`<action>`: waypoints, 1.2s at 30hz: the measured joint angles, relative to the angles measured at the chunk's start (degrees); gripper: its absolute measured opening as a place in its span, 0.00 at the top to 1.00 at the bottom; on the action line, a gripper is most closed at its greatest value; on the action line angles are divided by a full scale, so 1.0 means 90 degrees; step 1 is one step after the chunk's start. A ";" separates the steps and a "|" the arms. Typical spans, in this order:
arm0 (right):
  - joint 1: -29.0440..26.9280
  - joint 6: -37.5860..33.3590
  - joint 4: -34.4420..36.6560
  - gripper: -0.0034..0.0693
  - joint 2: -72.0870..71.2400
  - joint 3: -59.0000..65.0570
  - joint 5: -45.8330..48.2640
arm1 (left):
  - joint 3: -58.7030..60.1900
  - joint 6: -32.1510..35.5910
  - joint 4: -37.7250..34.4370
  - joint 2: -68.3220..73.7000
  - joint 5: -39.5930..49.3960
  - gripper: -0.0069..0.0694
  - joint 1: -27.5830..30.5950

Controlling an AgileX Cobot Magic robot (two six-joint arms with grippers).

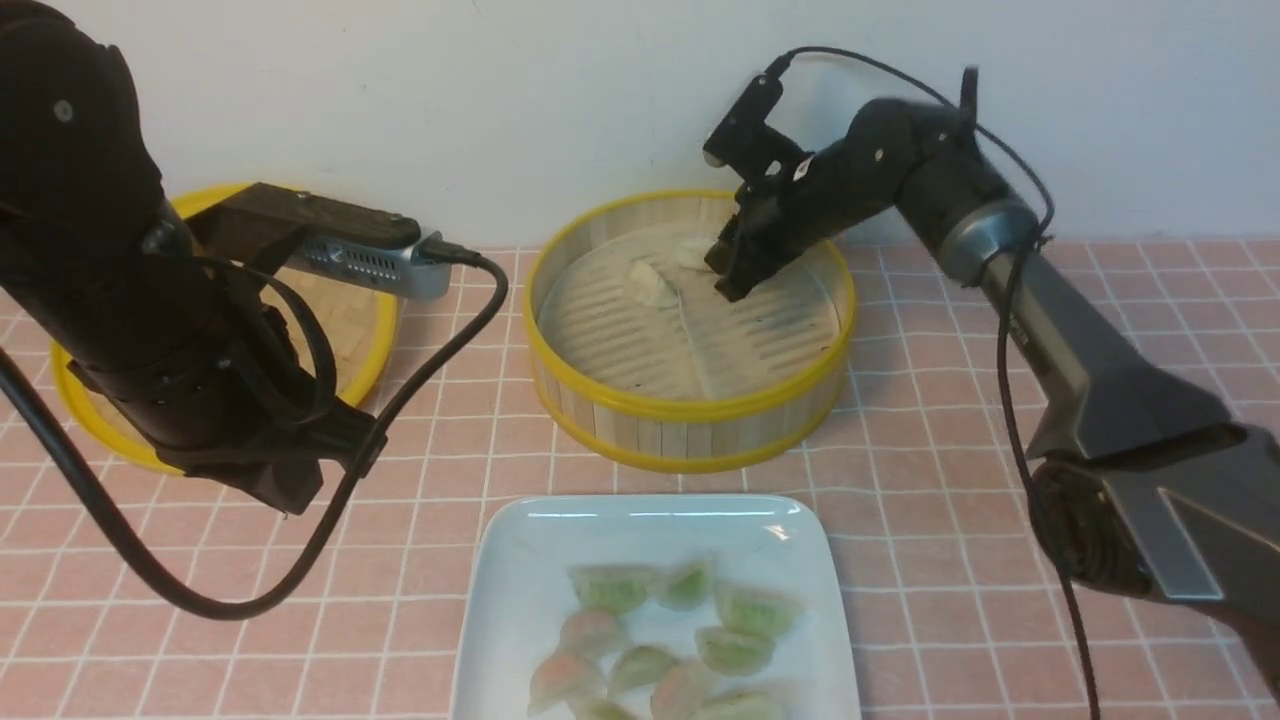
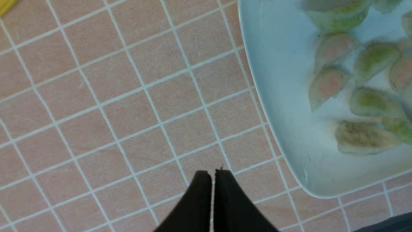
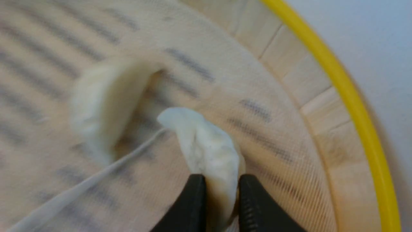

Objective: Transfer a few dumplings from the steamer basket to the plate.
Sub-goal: Use the right arm to grab a dumpling from inside the steamer, then use the right arm to put the dumpling into the plate

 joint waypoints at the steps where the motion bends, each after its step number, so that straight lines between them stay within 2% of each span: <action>1: 0.0000 0.0007 -0.0007 0.81 -0.0100 0.0000 0.0126 | 0.0000 0.0000 -0.0017 0.0000 0.0000 0.92 0.0000; 5: 0.0000 0.0434 -0.0007 0.81 -0.0807 -0.0006 0.0313 | 0.0000 0.0000 -0.0070 0.0000 0.0000 0.92 0.0000; 8: 0.0000 0.1045 -0.0065 0.81 -0.1197 0.0002 0.0346 | -0.0078 0.0002 -0.0076 0.0000 0.0007 0.92 0.0000; 12: 0.0000 0.1507 -0.0072 0.81 -0.2104 0.0795 0.0356 | -0.0393 0.0133 -0.0076 0.0000 0.0018 0.92 0.0000; 15: 0.0000 0.1544 0.0018 0.81 -0.2906 0.1981 0.0356 | -0.0610 0.0237 -0.0098 0.0000 0.0021 0.92 0.0000; 16: 0.0000 0.1544 0.0098 0.81 -0.3531 0.2915 0.0349 | -0.0757 0.0325 -0.0103 0.0000 0.0021 0.92 0.0000; 19: 0.0070 0.1440 0.0197 0.81 -0.4652 0.4585 0.0325 | -0.0865 0.0504 -0.0156 0.0000 0.0021 0.92 0.0000; 26: 0.0830 0.1262 0.0503 0.81 -0.7351 0.8637 0.0299 | -0.0884 0.0917 -0.0600 0.0000 0.0034 0.92 0.0000; 30: 0.1278 0.1370 0.0901 0.81 -0.7995 1.0577 0.0271 | -0.0884 0.1236 -0.1065 0.0000 -0.0230 0.92 0.0000; 33: 0.1533 0.1558 0.1077 0.81 -0.8060 1.1342 0.0091 | -0.0884 0.1365 -0.1424 0.0056 -0.0592 0.92 0.0000; 36: 0.1863 0.1678 0.1180 0.81 -0.8060 1.2271 -0.0750 | -0.1021 0.1416 -0.1857 0.0373 -0.1319 0.92 0.0000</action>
